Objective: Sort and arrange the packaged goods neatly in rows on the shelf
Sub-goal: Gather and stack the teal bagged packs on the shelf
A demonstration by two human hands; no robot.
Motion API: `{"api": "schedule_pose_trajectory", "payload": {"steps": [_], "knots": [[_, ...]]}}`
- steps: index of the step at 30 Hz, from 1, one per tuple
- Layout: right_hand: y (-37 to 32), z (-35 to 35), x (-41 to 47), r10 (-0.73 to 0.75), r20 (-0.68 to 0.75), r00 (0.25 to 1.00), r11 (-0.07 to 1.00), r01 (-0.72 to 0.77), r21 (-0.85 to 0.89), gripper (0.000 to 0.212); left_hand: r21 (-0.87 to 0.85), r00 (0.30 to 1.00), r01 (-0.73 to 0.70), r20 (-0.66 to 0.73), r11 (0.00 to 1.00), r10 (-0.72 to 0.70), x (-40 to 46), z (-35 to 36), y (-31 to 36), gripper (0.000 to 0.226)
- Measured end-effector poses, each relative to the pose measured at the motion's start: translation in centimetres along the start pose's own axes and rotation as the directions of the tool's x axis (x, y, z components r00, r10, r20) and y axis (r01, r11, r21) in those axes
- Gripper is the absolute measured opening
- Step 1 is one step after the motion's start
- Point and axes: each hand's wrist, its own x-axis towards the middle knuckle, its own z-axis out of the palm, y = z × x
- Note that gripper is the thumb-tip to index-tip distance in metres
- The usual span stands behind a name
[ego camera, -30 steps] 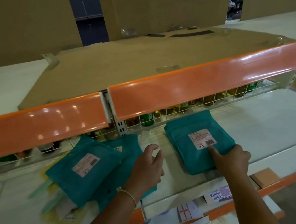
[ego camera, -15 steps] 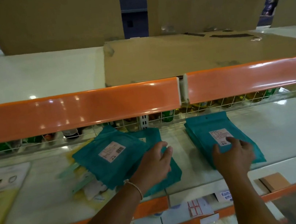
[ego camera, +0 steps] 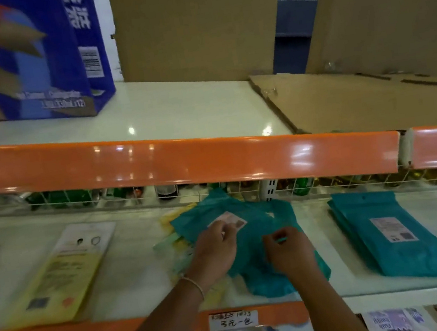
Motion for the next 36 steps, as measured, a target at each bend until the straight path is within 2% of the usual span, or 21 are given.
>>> {"api": "schedule_pose_trajectory", "payload": {"steps": [4,8,10,12,13,14,16,17,19,21,23,25,27,30,34,36], "knots": [[-0.6,3.0,-1.2,0.061,0.072,0.995,0.996,-0.066,0.058,0.015,-0.003,0.994,0.104,-0.025,0.995,-0.104,-0.5,-2.1,-4.1,0.035],[-0.7,4.9,-1.7,0.081,-0.023,0.996,0.988,-0.078,0.135,0.008,-0.078,0.983,0.183,0.042,0.98,-0.181,-1.4,-3.5,-6.3,0.034],[-1.0,5.2,-2.2,0.112,-0.035,0.993,0.946,-0.095,0.311,0.006,-0.121,0.977,0.205,0.084,0.971,-0.196,-1.7,-3.8,-6.8,0.032],[-1.5,5.4,-3.0,0.153,0.015,0.988,0.834,-0.138,0.534,0.007,-0.246,0.95,0.302,0.156,0.921,-0.27,-1.9,-3.9,-6.7,0.034],[-1.9,5.4,-3.5,0.156,0.048,0.987,0.775,-0.152,0.614,0.008,-0.355,0.923,0.38,0.209,0.854,-0.324,-1.9,-3.8,-6.6,0.036],[-2.2,5.5,-4.2,0.147,0.068,0.987,0.736,-0.155,0.659,0.01,-0.477,0.885,0.464,0.274,0.746,-0.375,-1.8,-3.8,-6.4,0.039],[-2.6,5.6,-5.6,0.101,0.093,0.991,0.729,-0.137,0.67,0.013,-0.67,0.816,0.571,0.401,0.475,-0.416,-1.6,-3.7,-5.8,0.04],[-2.6,5.5,-6.3,0.069,0.112,0.991,0.745,-0.126,0.655,0.015,-0.73,0.803,0.578,0.429,0.365,-0.414,-1.5,-3.7,-5.5,0.038],[-2.6,5.0,-7.5,-0.013,0.165,0.986,0.794,-0.09,0.601,0.015,-0.79,0.803,0.549,0.408,0.273,-0.435,-0.9,-3.5,-5.5,0.033],[-2.3,4.5,-8.2,-0.054,0.209,0.977,0.838,-0.069,0.542,0.011,-0.786,0.801,0.543,0.378,0.296,-0.464,-0.4,-3.5,-5.4,0.03],[-1.8,4.0,-8.6,-0.038,0.22,0.975,0.815,-0.097,0.571,0.01,-0.766,0.812,0.534,0.345,0.358,-0.471,-0.2,-3.6,-5.1,0.028],[-0.9,3.4,-8.4,0.056,0.152,0.987,0.699,-0.148,0.699,0.014,-0.767,0.832,0.509,0.321,0.391,-0.453,-0.1,-3.9,-4.7,0.026],[0.1,2.4,-7.6,0.219,0.047,0.975,0.558,-0.165,0.813,0.015,-0.78,0.848,0.488,0.318,0.392,-0.424,0.0,-4.1,-4.3,0.025],[1.3,0.7,-6.3,0.337,0.002,0.941,0.467,-0.169,0.868,0.024,-0.773,0.87,0.468,0.319,0.428,-0.375,0.1,-3.9,-3.1,0.024],[1.5,-1.4,-6.0,0.228,0.243,0.943,0.45,-0.324,0.832,0.032,-0.714,0.874,0.483,0.352,0.508,-0.336,0.1,-1.8,-0.8,0.026],[1.8,-2.7,-5.6,0.215,0.288,0.933,0.486,-0.358,0.797,0.026,-0.695,0.875,0.483,0.356,0.533,-0.328,0.4,-0.4,-0.1,0.029]]}}
